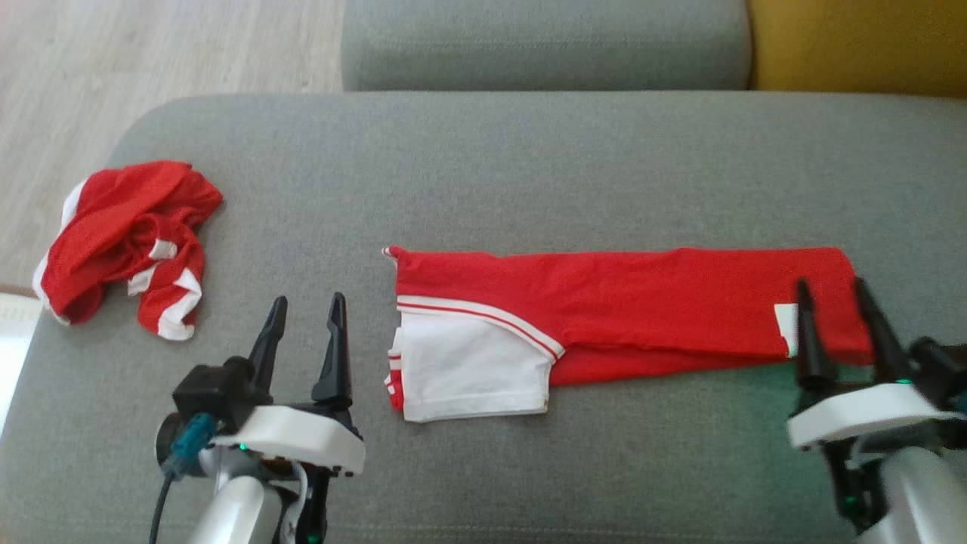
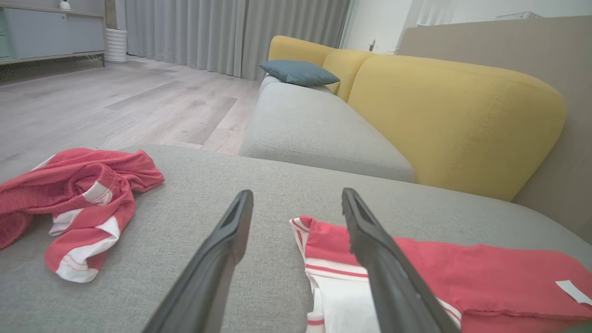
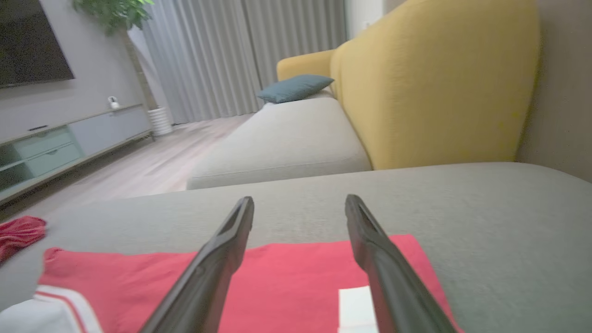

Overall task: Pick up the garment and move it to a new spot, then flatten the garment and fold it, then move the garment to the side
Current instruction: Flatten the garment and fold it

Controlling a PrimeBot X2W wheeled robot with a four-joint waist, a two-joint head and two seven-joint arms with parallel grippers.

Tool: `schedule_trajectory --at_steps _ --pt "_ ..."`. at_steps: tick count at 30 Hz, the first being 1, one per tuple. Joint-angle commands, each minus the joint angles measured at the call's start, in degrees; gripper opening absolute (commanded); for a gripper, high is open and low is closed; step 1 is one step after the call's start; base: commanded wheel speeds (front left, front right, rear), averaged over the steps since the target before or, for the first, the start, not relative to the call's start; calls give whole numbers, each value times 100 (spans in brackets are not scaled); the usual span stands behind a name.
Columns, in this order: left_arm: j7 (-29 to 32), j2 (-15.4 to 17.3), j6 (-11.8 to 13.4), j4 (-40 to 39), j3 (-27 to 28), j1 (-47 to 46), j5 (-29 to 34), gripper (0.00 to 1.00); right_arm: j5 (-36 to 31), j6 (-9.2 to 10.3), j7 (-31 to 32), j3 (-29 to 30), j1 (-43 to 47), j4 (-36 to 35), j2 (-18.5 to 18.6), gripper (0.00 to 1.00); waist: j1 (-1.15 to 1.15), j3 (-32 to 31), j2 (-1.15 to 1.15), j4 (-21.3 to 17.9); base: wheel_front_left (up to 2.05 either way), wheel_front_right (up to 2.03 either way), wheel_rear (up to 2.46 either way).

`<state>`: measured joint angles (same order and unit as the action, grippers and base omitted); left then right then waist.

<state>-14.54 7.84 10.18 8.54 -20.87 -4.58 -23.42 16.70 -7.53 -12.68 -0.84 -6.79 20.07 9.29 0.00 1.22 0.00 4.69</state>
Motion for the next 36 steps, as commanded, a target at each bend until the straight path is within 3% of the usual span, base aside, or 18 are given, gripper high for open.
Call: schedule_trajectory --at_steps 1,9,15,28,29,30,36 --pt "-45 -12 -74 -153 289 -269 93 100 -58 4 -35 8 -252 -100 31 100 0 76 0 38 0 0 0" --pt "-45 -254 -794 23 488 -467 678 100 -220 4 819 1533 -1036 878 -208 100 0 715 0 187 0 0 0" --pt "-45 -382 -1069 108 651 -645 847 100 -268 4 1772 2643 -1929 1772 -251 100 0 1132 0 241 0 0 0" --pt "-46 -480 -1261 218 1076 -898 1053 100 -568 4 2867 2667 -2449 2306 -220 100 0 1422 0 180 0 0 0" --pt "-46 -482 -1271 224 1085 -904 1067 100 -549 4 2917 2666 -2456 2321 -236 36 0 1424 0 169 0 0 0" --pt "-46 -485 -1279 231 1096 -908 1079 100 -530 4 2952 2664 -2457 2324 -250 0 0 1421 0 158 0 0 0" --pt "-46 -493 -1308 312 1160 -874 1140 100 -738 4 2804 3155 -2378 2317 -85 0 0 1276 0 71 0 0 0"
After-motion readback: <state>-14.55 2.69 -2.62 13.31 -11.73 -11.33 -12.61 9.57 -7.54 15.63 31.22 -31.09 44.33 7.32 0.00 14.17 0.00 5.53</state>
